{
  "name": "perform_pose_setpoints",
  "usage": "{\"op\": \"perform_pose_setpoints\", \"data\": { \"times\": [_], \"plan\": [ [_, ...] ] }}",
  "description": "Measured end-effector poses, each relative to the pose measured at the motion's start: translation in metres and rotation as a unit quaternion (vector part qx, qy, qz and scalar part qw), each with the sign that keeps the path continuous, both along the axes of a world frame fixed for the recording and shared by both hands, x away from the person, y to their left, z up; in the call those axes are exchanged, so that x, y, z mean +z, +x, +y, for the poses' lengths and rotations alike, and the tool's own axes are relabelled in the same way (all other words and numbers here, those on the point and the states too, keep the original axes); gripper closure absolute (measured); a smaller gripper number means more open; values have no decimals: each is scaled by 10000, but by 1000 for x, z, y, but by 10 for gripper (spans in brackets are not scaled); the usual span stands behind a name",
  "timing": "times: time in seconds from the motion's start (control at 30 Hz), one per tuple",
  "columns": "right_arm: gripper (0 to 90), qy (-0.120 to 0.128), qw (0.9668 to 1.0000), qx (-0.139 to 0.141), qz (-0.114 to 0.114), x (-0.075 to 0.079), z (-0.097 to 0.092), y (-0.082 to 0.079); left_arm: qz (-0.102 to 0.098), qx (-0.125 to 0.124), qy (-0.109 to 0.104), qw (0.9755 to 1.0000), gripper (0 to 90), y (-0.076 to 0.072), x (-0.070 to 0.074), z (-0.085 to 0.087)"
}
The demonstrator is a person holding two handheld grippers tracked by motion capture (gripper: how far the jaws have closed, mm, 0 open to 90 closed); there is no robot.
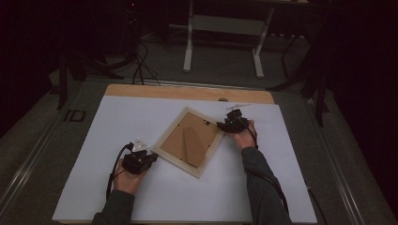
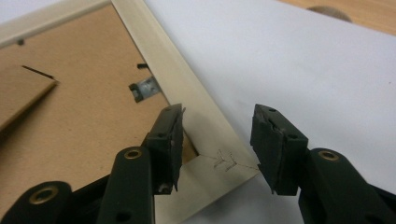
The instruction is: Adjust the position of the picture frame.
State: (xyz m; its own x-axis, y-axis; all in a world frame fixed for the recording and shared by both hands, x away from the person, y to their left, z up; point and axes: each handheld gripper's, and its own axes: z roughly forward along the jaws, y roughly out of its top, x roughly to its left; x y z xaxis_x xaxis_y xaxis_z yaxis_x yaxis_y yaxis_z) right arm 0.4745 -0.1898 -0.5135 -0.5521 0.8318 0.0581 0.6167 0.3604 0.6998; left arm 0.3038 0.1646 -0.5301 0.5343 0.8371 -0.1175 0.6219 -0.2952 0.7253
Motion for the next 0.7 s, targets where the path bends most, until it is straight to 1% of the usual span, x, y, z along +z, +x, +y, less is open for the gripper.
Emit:
{"op": "perform_pose_setpoints", "data": {
  "times": [0.07, 0.13, 0.27, 0.5, 0.7],
  "plan": [
    [533, -40, 10000, 16, 80, -2, 0, 2, 5, 1, -3, 10000, 900, 0, 0, 0],
    [559, 86, 9999, 19, 134, -3, -1, 3, 3, 5, 2, 10000, 900, 0, -1, 0],
    [582, 103, 9998, 43, 177, -3, -3, 3, 31, -16, 24, 10000, 900, 1, -2, -3],
    [593, 68, 9997, 91, 193, -2, -4, 1, 4, -33, 89, 10000, 900, 3, -2, -5],
    [610, -19, 9997, 122, 217, 0, -6, -3, -6, 22, 59, 10000, 900, 6, -3, -4]
  ]
}}
